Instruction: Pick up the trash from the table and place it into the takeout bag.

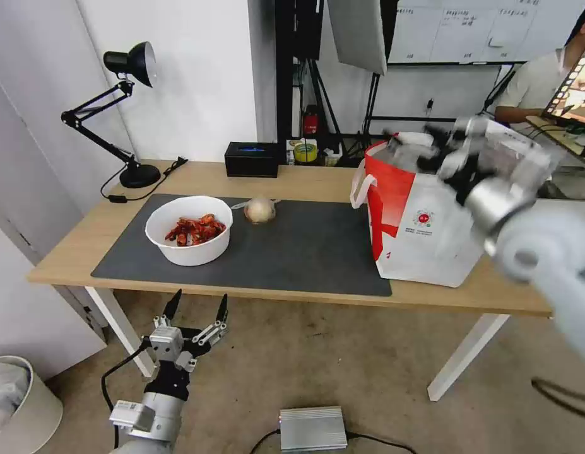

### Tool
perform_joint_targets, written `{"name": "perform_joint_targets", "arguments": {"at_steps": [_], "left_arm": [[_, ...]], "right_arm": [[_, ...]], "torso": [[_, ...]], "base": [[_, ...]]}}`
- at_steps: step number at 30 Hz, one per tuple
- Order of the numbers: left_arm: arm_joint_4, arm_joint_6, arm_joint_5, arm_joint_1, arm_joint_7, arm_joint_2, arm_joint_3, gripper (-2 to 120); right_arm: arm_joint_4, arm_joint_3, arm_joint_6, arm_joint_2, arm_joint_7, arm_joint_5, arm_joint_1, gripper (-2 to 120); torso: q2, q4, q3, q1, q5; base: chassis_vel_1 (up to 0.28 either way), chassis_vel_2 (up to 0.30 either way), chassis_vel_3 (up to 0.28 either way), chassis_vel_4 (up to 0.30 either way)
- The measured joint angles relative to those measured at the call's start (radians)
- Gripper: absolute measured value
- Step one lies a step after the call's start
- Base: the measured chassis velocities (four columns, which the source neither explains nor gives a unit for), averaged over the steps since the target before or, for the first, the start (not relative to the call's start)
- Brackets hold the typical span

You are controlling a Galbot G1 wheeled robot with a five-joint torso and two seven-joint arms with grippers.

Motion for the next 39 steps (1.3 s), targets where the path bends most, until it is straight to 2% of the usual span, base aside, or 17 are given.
{"name": "perform_joint_targets", "arguments": {"at_steps": [2, 7, 9, 15, 18, 27, 39], "left_arm": [[-0.004, -0.002, 0.000, 0.003, 0.000, -0.004, -0.002, 100], [-0.008, -0.006, 0.000, 0.010, 0.001, -0.004, -0.010, 100], [-0.008, -0.010, 0.000, 0.014, 0.001, -0.003, -0.015, 100], [-0.002, -0.014, -0.002, 0.013, 0.002, 0.002, -0.018, 100], [0.005, -0.015, -0.002, 0.009, 0.002, 0.003, -0.011, 100], [0.009, -0.016, 0.002, 0.006, 0.003, 0.000, 0.001, 100], [0.009, -0.021, 0.009, 0.015, 0.003, -0.006, -0.004, 100]], "right_arm": [[0.016, 0.000, 0.054, 0.031, -0.027, -0.072, -0.085, 100], [0.034, 0.000, 0.110, 0.073, -0.013, -0.166, -0.194, 100], [0.038, 0.000, 0.163, 0.106, 0.019, -0.254, -0.285, 100], [0.035, -0.001, 0.238, 0.160, 0.075, -0.389, -0.440, 100], [0.027, -0.001, 0.291, 0.214, 0.118, -0.493, -0.562, 100], [0.012, -0.008, 0.322, 0.272, 0.186, -0.604, -0.675, 100], [-0.010, -0.024, 0.340, 0.301, 0.221, -0.649, -0.711, 100]], "torso": [[0.000, 0.0002, 0.000, 0.000, 0.0001], [0.000, 0.0004, 0.000, 0.000, -0.0001], [0.000, 0.0003, 0.000, 0.000, 0.0000], [0.000, 0.0001, 0.000, 0.000, 0.0001], [0.000, 0.0001, 0.000, 0.000, 0.0001], [0.000, 0.0003, 0.000, 0.000, 0.0000], [0.000, 0.0003, 0.000, 0.000, 0.0001]], "base": [[0.000, 0.000, 0.000, 0.000], [0.000, 0.000, 0.000, 0.000], [0.000, 0.000, 0.000, 0.000], [0.000, 0.000, 0.000, 0.000], [0.000, 0.000, 0.000, 0.000], [0.000, 0.000, 0.000, 0.000], [0.000, 0.000, 0.000, 0.000]]}}
